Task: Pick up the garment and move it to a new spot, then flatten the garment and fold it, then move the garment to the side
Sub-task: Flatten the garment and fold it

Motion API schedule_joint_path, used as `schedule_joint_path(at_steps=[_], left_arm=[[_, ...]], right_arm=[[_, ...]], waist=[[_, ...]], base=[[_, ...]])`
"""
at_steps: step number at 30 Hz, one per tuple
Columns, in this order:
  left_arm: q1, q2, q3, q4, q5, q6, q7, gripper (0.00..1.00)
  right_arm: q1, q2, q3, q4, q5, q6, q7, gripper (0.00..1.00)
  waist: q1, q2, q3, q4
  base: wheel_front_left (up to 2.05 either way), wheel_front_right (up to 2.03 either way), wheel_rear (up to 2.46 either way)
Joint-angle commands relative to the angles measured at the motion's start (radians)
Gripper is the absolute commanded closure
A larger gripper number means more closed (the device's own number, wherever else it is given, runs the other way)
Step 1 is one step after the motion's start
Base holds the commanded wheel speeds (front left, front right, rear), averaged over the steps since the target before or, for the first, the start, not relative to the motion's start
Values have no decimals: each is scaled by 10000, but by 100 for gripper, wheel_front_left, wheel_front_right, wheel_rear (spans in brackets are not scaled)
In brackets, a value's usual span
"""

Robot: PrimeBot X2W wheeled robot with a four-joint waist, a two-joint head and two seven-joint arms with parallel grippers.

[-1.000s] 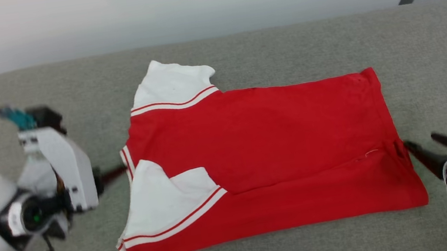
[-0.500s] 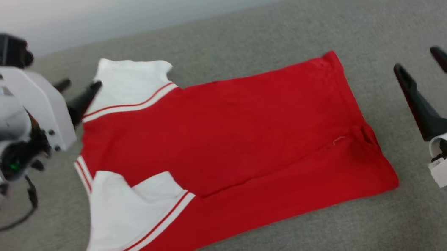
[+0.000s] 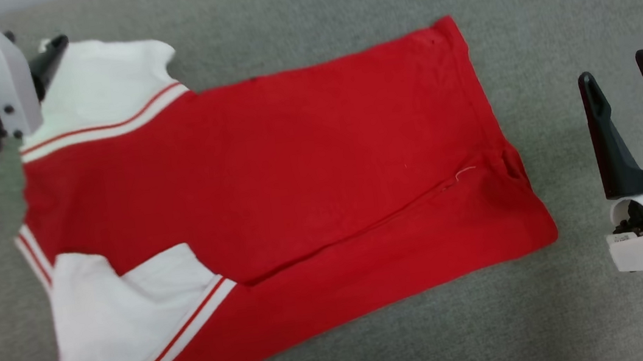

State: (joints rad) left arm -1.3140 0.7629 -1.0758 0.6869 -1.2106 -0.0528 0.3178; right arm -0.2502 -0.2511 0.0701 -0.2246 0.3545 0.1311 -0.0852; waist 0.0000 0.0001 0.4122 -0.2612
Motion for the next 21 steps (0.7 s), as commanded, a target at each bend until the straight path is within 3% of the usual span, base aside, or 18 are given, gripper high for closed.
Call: schedule_joint_path(at_steps=[1,10,21], left_arm=[[-271,-35,-82,309,150,-58,196,0],[-1114,-354,-440,1607,406,-125,1398,0],[-1557,-555,-1154,2796,848,519,3344,0]], right_arm=[[52,65,36,-60,42,-7,-90,0],[-68,9,178,46,158,-7,-177,0],[-298,-60,190,-57,339,-7,114,0]], waist=[[0,-1,873,-505],[0,-1,1531,-627],[0,-1,1739,-561]], base=[[0,0,0],[0,0,0],[0,0,0]])
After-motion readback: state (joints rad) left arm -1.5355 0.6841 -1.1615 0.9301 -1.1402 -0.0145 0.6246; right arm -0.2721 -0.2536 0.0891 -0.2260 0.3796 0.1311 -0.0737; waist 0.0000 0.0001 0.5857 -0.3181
